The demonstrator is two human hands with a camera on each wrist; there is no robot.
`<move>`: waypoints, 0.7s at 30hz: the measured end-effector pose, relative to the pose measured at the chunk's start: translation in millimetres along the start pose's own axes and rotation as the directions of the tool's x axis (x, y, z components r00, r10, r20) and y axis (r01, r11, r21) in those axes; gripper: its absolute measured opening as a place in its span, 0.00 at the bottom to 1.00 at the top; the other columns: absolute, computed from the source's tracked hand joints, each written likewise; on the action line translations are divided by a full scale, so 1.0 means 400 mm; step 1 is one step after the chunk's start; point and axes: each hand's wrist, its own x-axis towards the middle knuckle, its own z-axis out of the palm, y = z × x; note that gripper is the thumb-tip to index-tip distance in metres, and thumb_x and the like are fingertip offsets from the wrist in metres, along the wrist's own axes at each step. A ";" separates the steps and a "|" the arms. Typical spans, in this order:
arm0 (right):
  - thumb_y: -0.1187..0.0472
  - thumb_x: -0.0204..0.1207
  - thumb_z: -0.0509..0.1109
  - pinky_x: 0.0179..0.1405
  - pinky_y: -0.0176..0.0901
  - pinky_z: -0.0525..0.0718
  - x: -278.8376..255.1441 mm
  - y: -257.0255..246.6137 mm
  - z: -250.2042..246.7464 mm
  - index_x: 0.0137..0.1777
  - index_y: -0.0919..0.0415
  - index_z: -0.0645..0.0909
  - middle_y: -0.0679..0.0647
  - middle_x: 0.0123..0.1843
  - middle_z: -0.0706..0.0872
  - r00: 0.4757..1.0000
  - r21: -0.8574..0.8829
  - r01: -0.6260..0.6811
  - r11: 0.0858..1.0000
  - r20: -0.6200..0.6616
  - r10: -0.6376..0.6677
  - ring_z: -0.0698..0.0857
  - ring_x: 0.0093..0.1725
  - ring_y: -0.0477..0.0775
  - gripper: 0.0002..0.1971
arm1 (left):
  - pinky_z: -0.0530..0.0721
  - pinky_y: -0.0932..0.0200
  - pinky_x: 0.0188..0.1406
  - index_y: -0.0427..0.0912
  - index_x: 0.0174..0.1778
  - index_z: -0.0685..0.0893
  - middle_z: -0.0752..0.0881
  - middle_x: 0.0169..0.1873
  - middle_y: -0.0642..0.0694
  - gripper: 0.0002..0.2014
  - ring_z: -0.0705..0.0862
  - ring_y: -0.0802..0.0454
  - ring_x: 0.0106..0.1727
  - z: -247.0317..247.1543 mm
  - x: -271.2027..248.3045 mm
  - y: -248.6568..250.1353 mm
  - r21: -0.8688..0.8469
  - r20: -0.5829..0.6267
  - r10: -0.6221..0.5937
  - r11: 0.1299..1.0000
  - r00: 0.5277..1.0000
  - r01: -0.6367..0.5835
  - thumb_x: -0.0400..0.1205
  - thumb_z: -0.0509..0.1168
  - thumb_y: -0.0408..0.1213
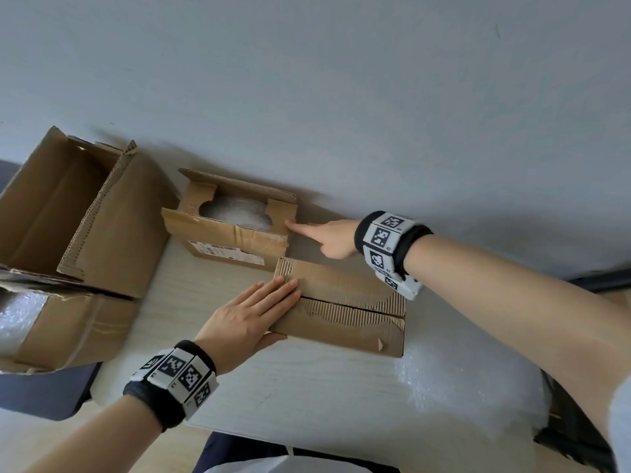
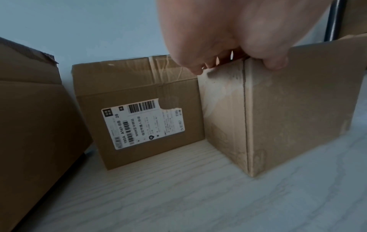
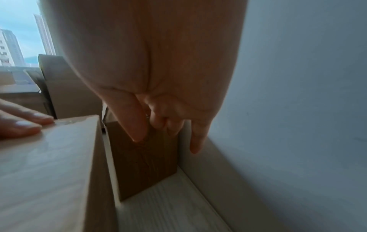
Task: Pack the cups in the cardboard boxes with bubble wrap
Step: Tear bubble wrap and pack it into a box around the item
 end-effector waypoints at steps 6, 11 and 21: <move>0.56 0.85 0.59 0.75 0.46 0.69 -0.032 0.047 -0.010 0.81 0.53 0.62 0.55 0.78 0.72 0.987 0.303 0.052 0.952 -0.160 -0.003 0.76 0.72 0.53 0.25 | 0.80 0.45 0.66 0.46 0.78 0.69 0.53 0.82 0.40 0.29 0.66 0.42 0.78 0.009 -0.007 0.020 -0.318 -0.017 -0.180 0.934 0.984 0.165 0.81 0.60 0.53; 0.49 0.82 0.64 0.63 0.47 0.78 -0.213 0.187 0.152 0.71 0.57 0.74 0.54 0.65 0.83 0.839 0.654 -0.018 0.756 -0.402 0.367 0.84 0.62 0.56 0.21 | 0.78 0.47 0.69 0.59 0.78 0.60 0.52 0.83 0.47 0.35 0.70 0.46 0.76 0.030 -0.014 0.027 -0.545 0.035 -0.268 0.802 0.963 0.243 0.79 0.70 0.39; 0.35 0.53 0.78 0.69 0.38 0.68 -0.277 0.138 0.360 0.82 0.52 0.47 0.42 0.75 0.68 0.874 0.929 0.090 0.358 -0.246 0.419 0.72 0.72 0.44 0.62 | 0.76 0.48 0.70 0.57 0.82 0.56 0.48 0.84 0.46 0.33 0.72 0.44 0.75 -0.010 0.090 0.017 -0.371 0.194 -0.318 0.852 0.928 0.369 0.83 0.64 0.44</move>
